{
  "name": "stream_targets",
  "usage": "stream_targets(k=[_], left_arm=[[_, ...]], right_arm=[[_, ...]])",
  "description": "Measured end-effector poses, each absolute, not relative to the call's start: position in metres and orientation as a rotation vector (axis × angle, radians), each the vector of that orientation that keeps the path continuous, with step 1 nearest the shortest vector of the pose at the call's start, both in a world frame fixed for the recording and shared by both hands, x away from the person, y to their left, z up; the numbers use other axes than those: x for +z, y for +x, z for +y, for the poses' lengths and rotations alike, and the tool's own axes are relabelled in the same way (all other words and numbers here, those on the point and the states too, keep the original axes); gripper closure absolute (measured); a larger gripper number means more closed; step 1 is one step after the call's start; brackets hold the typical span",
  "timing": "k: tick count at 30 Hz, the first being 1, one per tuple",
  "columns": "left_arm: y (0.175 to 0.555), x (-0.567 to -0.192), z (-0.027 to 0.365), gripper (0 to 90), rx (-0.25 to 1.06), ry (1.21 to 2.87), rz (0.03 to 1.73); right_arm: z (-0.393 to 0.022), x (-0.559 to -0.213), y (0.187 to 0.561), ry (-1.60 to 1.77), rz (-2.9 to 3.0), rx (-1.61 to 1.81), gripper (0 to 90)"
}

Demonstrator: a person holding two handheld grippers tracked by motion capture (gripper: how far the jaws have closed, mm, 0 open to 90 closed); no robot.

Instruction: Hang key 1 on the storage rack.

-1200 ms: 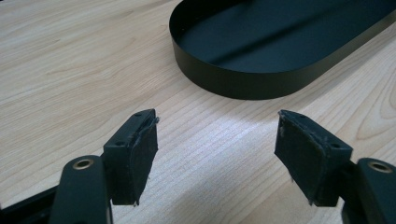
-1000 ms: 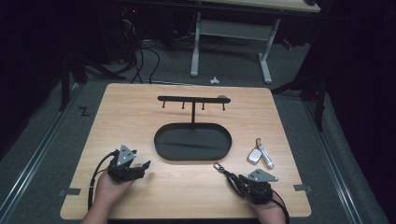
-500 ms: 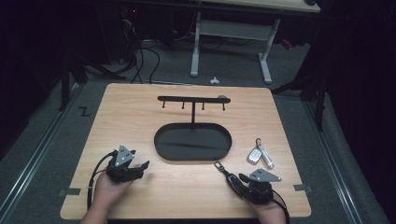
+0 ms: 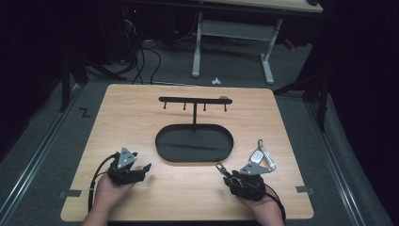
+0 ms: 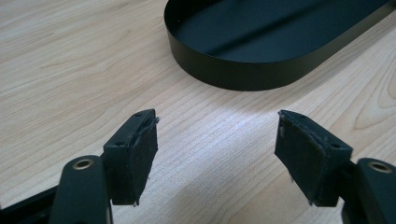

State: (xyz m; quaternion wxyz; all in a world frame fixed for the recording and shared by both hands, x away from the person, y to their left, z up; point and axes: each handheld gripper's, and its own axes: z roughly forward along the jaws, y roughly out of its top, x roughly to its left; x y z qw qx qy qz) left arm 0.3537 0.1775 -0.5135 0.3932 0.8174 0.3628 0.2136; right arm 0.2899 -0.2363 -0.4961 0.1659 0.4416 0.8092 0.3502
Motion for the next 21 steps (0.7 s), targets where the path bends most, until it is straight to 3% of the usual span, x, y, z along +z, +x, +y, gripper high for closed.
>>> stream_targets(k=[21], left_arm=[[0.351,-0.51,0.184,30.3,0.572,2.063,0.921]], right_arm=[[-0.223,-0.492,0.312,1.293,2.472,0.758,39.9]])
